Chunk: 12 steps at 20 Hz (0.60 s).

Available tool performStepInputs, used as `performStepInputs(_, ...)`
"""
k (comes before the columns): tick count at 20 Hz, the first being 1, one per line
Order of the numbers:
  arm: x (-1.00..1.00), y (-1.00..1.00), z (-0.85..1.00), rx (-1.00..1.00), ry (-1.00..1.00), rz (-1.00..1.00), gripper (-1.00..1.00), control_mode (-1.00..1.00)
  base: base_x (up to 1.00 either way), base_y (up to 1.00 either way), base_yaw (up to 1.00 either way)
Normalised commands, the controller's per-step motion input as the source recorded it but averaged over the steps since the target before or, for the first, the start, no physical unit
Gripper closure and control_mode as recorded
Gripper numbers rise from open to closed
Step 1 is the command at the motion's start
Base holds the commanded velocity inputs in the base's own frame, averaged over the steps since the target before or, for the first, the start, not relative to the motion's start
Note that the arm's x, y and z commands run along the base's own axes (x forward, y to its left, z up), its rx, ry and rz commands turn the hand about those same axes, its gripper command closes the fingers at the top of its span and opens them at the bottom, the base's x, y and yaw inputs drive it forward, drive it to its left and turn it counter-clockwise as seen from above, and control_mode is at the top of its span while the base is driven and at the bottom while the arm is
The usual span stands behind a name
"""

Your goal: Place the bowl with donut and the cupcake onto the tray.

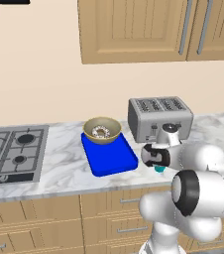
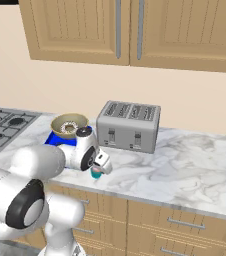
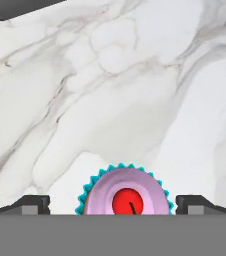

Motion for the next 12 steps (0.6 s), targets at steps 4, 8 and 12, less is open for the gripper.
performStepInputs(4,0.02,0.00,-0.31,0.04,0.00,-0.11,1.00,-1.00,0.00,0.00,0.00)
performStepInputs(8,-0.15,0.12,-0.30,0.01,0.00,-0.11,1.00,-1.00,0.00,0.00,0.00)
performStepInputs(12,-0.11,0.00,0.00,0.01,-0.03,-0.10,1.00,-1.00,0.00,0.00,0.00)
